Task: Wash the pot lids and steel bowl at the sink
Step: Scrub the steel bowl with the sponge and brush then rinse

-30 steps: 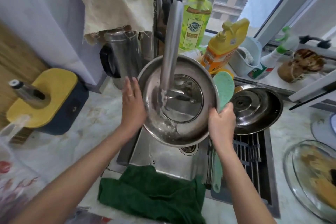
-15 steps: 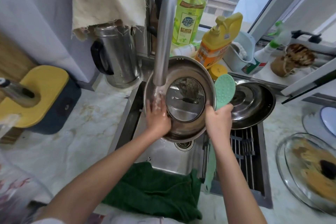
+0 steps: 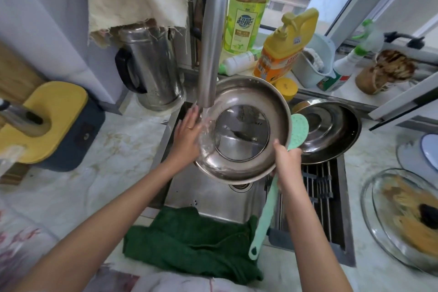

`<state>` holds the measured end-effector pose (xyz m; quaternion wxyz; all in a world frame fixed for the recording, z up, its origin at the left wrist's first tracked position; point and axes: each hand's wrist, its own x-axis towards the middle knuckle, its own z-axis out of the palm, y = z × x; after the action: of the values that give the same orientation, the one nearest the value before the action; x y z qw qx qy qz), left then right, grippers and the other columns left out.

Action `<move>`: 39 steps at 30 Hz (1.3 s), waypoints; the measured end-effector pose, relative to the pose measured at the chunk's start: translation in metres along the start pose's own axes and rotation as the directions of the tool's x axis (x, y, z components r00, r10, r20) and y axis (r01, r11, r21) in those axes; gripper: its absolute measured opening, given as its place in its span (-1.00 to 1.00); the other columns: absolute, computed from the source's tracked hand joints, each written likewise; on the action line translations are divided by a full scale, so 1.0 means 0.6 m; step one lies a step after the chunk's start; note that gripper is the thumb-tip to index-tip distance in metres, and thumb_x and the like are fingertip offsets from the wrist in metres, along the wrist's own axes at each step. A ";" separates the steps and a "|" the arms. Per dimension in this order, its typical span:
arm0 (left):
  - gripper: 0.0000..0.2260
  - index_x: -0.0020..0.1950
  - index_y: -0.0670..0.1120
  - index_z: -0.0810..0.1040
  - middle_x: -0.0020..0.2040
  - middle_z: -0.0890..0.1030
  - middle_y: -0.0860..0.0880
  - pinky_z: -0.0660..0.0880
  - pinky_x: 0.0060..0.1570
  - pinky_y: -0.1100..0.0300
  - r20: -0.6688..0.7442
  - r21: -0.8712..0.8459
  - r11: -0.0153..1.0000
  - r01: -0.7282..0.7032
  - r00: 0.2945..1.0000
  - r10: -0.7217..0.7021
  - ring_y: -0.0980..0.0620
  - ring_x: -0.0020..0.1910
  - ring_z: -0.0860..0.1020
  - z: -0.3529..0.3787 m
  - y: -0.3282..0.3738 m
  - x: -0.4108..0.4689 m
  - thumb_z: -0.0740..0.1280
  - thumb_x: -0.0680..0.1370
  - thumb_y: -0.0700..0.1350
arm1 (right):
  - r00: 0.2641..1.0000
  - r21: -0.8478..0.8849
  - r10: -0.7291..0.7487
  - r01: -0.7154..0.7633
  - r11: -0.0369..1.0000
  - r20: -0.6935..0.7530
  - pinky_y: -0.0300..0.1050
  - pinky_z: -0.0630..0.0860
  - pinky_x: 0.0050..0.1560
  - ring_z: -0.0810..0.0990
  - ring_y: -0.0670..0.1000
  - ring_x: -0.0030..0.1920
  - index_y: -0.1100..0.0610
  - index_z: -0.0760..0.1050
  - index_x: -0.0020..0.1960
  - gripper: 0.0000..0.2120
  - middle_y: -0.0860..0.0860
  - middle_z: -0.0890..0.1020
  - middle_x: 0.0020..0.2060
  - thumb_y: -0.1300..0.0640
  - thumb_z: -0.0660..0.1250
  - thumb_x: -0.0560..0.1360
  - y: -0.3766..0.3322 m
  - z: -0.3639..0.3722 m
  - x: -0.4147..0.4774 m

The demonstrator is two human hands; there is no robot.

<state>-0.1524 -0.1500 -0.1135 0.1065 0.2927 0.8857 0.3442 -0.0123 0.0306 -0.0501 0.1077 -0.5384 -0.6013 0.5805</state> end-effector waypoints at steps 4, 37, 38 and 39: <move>-0.28 0.56 -0.06 0.15 0.53 0.19 -0.07 0.29 0.40 0.04 0.003 -0.525 0.798 0.294 0.939 -0.344 -0.05 0.49 0.21 -0.032 0.009 -0.016 0.21 0.46 -0.47 | 0.971 -0.050 0.139 -0.132 0.990 0.196 -0.30 0.24 -0.59 0.36 -0.01 -0.57 0.18 0.44 -0.09 -0.74 0.06 0.43 -0.46 -0.02 0.19 0.59 -0.001 -0.028 0.032; -0.39 0.46 0.00 0.35 0.45 0.40 -0.01 0.40 0.31 0.07 0.226 0.056 0.978 -0.199 0.957 0.181 0.02 0.36 0.43 0.012 0.106 -0.110 0.04 0.51 0.29 | 0.949 -0.400 -0.306 0.252 0.881 -0.076 -0.13 0.24 -0.14 0.45 0.17 -0.05 0.30 0.32 0.16 -0.71 0.19 0.51 -0.01 0.13 0.22 0.54 -0.075 0.022 -0.055; -0.43 0.36 -0.04 0.48 0.36 0.51 -0.01 0.52 0.16 0.11 0.220 0.067 0.948 -0.310 0.932 0.289 0.04 0.22 0.56 0.030 0.115 -0.120 0.09 0.51 0.27 | 0.958 -0.432 -0.278 0.222 0.874 -0.069 -0.12 0.26 -0.12 0.49 0.21 0.02 0.32 0.32 0.20 -0.64 0.23 0.52 0.05 0.09 0.25 0.54 -0.073 0.020 -0.049; -0.51 0.24 -0.11 0.57 0.22 0.62 -0.03 0.61 -0.04 0.14 0.147 0.081 0.911 -0.404 0.909 0.390 0.06 0.04 0.64 0.048 0.114 -0.127 0.17 0.53 0.20 | 0.968 -0.455 -0.245 0.195 0.869 -0.053 -0.11 0.29 -0.10 0.50 0.23 0.06 0.33 0.32 0.23 -0.56 0.24 0.53 0.07 0.03 0.27 0.53 -0.071 0.017 -0.042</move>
<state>-0.0493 -0.1390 -0.0897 0.0746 0.4936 0.8164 0.2902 -0.0321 0.0161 -0.0060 0.0792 -0.5076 -0.7688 0.3807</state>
